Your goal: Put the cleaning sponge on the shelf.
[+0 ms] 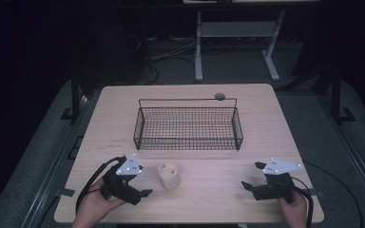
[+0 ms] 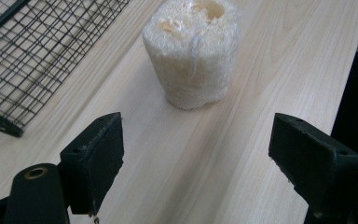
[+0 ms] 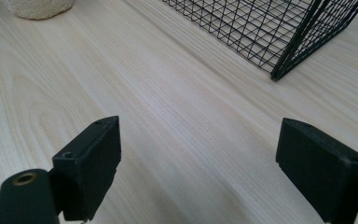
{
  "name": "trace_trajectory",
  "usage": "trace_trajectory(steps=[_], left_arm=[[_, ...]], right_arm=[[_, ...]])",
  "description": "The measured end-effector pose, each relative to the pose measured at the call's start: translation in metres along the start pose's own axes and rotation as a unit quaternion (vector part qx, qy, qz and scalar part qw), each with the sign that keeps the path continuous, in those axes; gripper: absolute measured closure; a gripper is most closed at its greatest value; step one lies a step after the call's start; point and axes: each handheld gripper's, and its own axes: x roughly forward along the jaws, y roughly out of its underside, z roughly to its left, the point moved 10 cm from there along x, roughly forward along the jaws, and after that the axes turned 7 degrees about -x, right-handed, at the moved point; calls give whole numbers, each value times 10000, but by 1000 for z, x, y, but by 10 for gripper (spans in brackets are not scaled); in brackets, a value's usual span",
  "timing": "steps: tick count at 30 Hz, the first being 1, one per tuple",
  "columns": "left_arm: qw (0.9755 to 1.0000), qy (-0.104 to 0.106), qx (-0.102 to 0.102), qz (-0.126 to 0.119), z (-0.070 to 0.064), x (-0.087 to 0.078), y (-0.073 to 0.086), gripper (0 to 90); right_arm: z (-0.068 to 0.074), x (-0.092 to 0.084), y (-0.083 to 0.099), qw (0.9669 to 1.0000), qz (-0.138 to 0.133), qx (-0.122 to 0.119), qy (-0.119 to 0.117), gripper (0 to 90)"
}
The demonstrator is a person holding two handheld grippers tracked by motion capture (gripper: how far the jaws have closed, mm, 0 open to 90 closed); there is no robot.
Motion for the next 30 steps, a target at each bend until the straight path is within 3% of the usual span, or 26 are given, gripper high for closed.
trace_trajectory(steps=[30], left_arm=[[9985,114,300,445,0,20,-30,175]], right_arm=[[4,1,-2,10000,-13,-67,-55,134]])
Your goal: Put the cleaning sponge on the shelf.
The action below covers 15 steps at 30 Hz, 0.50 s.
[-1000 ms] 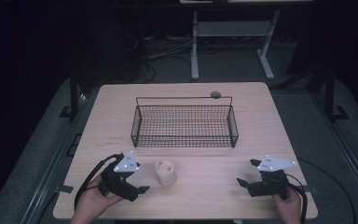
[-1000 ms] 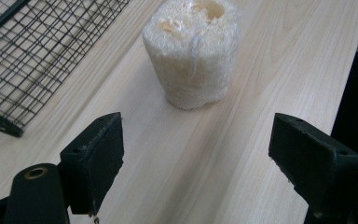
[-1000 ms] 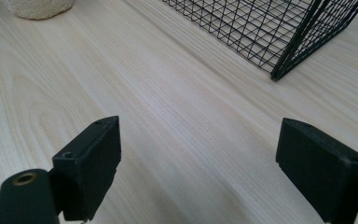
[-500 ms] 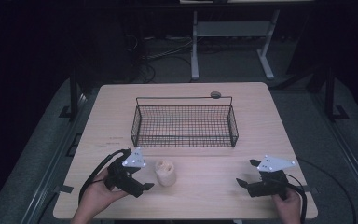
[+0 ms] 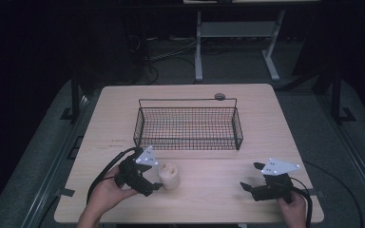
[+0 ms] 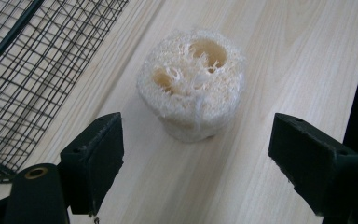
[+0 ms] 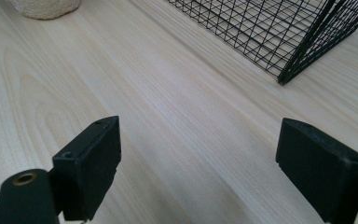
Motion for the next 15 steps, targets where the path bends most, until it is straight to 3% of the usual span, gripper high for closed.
trace_trajectory(steps=[15], left_arm=[[9998,56,-12,190,3,13,-8,174]], right_arm=[[1,0,-1,10000,-26,-8,-24,134]])
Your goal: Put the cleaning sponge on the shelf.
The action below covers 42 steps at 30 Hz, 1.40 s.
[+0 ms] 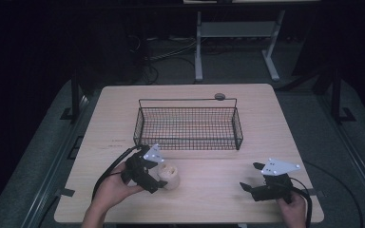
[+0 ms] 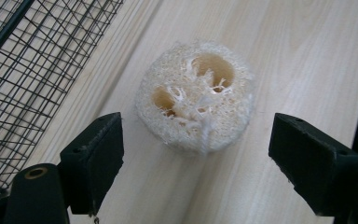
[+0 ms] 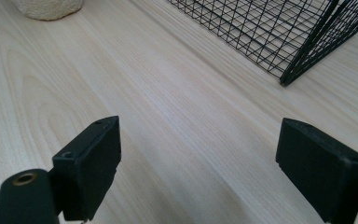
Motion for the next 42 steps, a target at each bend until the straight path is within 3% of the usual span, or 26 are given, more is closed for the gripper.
trace_trajectory(steps=[15,42], left_arm=[[9997,159,43,178,-3,14,-4,174],[9989,341,-183,247,0,30,-7,178]], right_arm=[[1,0,0,10000,15,-9,-17,135],[2,1,0,10000,14,-21,-39,135]])
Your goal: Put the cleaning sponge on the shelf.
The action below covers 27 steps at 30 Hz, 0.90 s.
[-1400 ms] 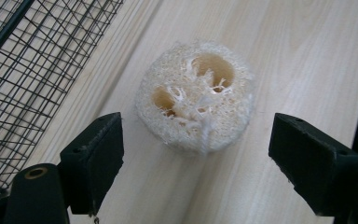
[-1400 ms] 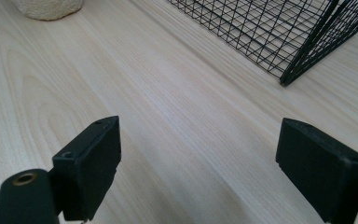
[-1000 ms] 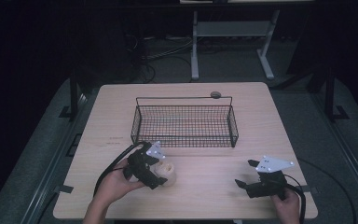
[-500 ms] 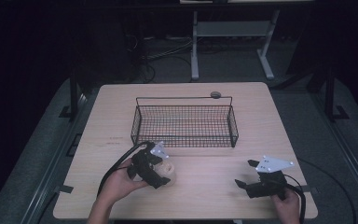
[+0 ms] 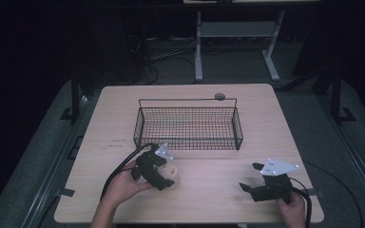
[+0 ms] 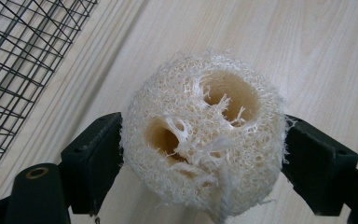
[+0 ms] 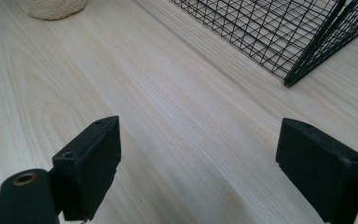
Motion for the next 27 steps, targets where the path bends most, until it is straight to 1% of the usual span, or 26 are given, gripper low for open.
trace_trajectory(steps=[6,8,13,16,23,27], left_arm=[[10000,12,25,21,0,1,-1,184],[10000,30,30,34,0,1,0,212],[9999,88,-41,45,0,4,-1,226],[9999,119,-10,42,0,3,-1,260],[9999,140,37,78,-1,3,0,275],[9999,132,13,37,-1,2,-1,276]], right_arm=[[0,0,-1,10000,-32,2,-20,135],[1,0,-1,10000,-41,9,-24,134],[0,-1,-1,10000,-30,2,-17,135],[0,-1,-1,10000,-34,2,-11,134],[0,-1,-1,10000,-33,0,-19,134],[0,-1,-1,10000,-42,11,-16,135]])
